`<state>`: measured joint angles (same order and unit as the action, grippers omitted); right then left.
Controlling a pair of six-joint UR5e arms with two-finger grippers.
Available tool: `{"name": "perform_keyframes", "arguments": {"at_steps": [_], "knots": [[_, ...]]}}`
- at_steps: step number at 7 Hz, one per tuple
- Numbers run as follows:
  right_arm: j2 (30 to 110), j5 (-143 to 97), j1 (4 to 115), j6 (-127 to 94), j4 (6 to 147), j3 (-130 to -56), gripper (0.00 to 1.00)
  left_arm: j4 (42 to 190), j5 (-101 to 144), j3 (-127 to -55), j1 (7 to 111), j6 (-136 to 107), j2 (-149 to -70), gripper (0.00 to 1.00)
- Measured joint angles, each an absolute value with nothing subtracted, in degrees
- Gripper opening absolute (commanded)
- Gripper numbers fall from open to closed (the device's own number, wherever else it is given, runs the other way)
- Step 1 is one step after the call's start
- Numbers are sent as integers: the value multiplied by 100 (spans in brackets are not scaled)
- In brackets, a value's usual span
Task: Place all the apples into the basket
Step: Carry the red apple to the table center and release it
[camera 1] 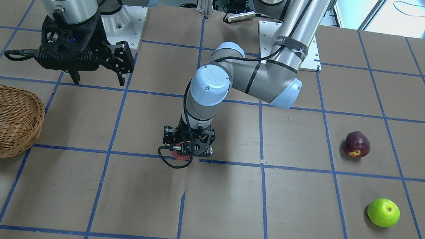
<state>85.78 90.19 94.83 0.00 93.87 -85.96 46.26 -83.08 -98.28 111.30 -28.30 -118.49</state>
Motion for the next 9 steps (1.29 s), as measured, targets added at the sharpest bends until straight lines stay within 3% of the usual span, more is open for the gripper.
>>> {"name": "perform_keyframes", "arguments": {"at_steps": [2,6,9], "knots": [[8578,9024,9478,0,9387,-8596,100,4727,-8405,-9616,10991,-2722,-11649,100],[8506,8974,9495,-78,9414,-8558,100,6457,-8348,-9289,9869,-1673,-10749,100],[7470,8836,10018,-1006,10582,-8481,100,7175,-8786,-9618,7820,560,-10367,100]]}}
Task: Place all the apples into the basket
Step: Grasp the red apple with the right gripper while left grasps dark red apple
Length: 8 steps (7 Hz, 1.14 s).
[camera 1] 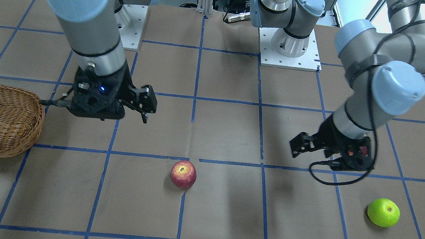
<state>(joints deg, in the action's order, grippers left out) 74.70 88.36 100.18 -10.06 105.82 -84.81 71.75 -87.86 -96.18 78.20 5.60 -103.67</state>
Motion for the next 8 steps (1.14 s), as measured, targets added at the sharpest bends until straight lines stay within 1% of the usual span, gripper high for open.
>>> {"name": "perform_keyframes", "arguments": {"at_steps": [2,3,5,8], "knots": [[6371,8814,10601,-1951,11786,-8327,100,6990,-9282,-9895,6639,2460,-10432,100],[6036,8826,10759,-2124,12029,-8245,100,6873,-9328,-10019,6171,3302,-10472,100],[5722,8822,10858,-2173,12142,-8227,100,6446,-9332,-10453,5633,4412,-10517,100],[5492,8839,10893,-2145,12233,-8397,100,5557,-9247,-11347,5520,4820,-10548,100]]}}
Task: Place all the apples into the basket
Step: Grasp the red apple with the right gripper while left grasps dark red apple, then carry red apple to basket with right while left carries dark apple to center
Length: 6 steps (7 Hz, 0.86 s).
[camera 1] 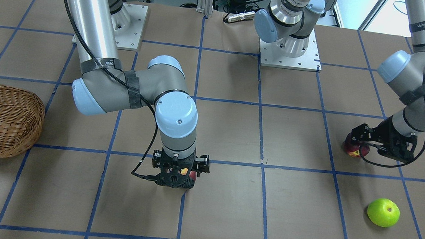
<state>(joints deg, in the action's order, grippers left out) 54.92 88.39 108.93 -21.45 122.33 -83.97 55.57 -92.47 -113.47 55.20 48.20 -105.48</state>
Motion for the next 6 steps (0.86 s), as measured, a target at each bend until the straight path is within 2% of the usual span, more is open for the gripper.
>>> {"name": "perform_keyframes", "arguments": {"at_steps": [2,3,4,5,6], "knots": [[5352,8806,10898,-2148,12406,-8570,100,5475,-9097,-11494,5471,4825,-10627,100],[5298,8803,10898,-2152,12501,-8609,100,5445,-9079,-11508,5457,4798,-10679,75],[5272,8804,10898,-2151,12576,-8634,70,5371,-9075,-11510,5453,4764,-10718,24],[5259,8806,10898,-2149,12613,-8634,35,5282,-9085,-11512,5452,4744,-10730,10],[5260,8805,10898,-2151,12615,-8621,21,5246,-9116,-11498,5460,4739,-10688,9]]}}
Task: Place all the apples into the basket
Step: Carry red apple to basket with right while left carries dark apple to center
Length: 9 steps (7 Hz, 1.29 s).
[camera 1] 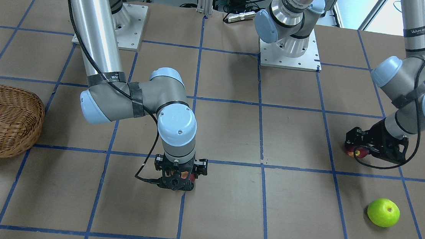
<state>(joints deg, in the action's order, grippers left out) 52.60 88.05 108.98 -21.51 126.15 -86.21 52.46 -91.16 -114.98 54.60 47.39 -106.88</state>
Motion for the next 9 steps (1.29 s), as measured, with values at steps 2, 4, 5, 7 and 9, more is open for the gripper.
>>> {"name": "perform_keyframes", "arguments": {"at_steps": [2,4,5,7,9], "knots": [[5300,8804,10877,-2144,12592,-8532,21,5330,-9231,-11372,5570,4534,-10485,9],[5689,8885,10578,-2073,12431,-8548,20,5490,-9220,-11252,6408,3392,-10335,8],[6024,8908,10194,-1729,12324,-8784,20,5485,-9059,-11160,7126,2358,-10365,8],[6905,8908,8918,88,12295,-9799,20,5452,-8276,-10783,8483,371,-10570,8],[7589,8851,7459,2336,12709,-10891,21,4646,-7327,-10628,9665,-1318,-10992,9]]}}
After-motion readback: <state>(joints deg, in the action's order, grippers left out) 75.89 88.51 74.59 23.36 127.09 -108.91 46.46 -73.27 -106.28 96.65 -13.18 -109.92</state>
